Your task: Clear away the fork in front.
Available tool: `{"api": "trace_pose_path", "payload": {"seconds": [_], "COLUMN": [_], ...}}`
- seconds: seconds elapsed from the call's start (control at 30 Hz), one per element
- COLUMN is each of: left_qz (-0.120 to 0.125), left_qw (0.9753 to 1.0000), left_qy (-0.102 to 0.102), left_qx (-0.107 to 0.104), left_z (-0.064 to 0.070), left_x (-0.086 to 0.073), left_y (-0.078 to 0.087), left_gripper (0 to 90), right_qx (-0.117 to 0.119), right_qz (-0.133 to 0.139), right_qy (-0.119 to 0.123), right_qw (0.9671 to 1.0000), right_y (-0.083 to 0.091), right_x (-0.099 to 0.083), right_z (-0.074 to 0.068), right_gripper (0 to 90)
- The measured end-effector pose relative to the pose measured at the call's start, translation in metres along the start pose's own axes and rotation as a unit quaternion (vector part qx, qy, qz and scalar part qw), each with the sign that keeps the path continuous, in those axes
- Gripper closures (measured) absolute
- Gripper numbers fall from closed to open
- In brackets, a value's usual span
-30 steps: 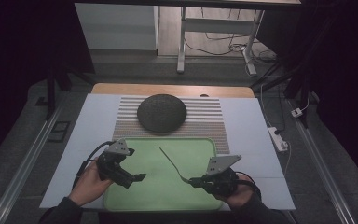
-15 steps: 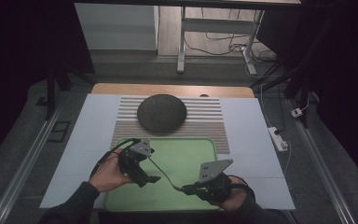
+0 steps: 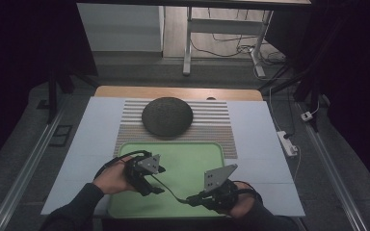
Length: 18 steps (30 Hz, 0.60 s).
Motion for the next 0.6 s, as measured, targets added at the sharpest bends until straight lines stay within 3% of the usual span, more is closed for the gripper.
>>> {"api": "trace_pose_path", "payload": {"seconds": [0.03,0.07,0.27,0.33,0.37,0.53,0.6], "left_qz": [0.0,-0.001,-0.015,-0.019,-0.024,-0.027,-0.027], "left_qw": [1.0,1.0,0.9983,0.9978,0.9966,0.9948,0.9928], "left_qy": [0.0,-0.009,-0.056,-0.063,-0.078,-0.098,-0.117], "left_qx": [0.0,0.0,-0.004,0.001,0.0,-0.003,-0.008], "left_z": [0.0,0.0009,0.0063,0.0066,0.0068,0.0076,0.0082], "left_x": [0.0,0.0,0.0008,0.0006,0.0001,-0.0006,-0.001], "left_y": [0.0,-0.0005,-0.0013,-0.0016,-0.0018,-0.0038,-0.0064], "left_gripper": [39.0,39.0,60.3,63.8,66.0,73.1,74.5], "right_qx": [0.003,0.003,0.016,0.019,0.021,0.026,0.028], "right_qz": [-0.001,-0.001,-0.004,-0.003,-0.003,-0.006,-0.007], "right_qy": [0.0,0.0,0.001,0.001,0.002,0.002,0.001], "right_qw": [1.0,1.0,0.9999,0.9998,0.9998,0.9996,0.9996], "right_y": [0.0,0.0,-0.0012,-0.0013,-0.0013,-0.0016,-0.0019], "right_x": [0.0,0.0,-0.0004,-0.0003,-0.0002,-0.0006,-0.0011], "right_z": [0.0,0.0,0.0005,0.0003,0.0002,0.0003,0.0002], "right_gripper": [90.0,90.0,90.0,90.0,90.0,90.0,90.0]}}
Point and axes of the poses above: each handheld gripper's, and its own axes: y roughly backward along the jaws, x roughly out of its top, z roughly to its right, the point moved 3 cm from there along -y, roughly forward along the jaws, and after that the axes turned 1 degree about -z, right-handed, at the moved point
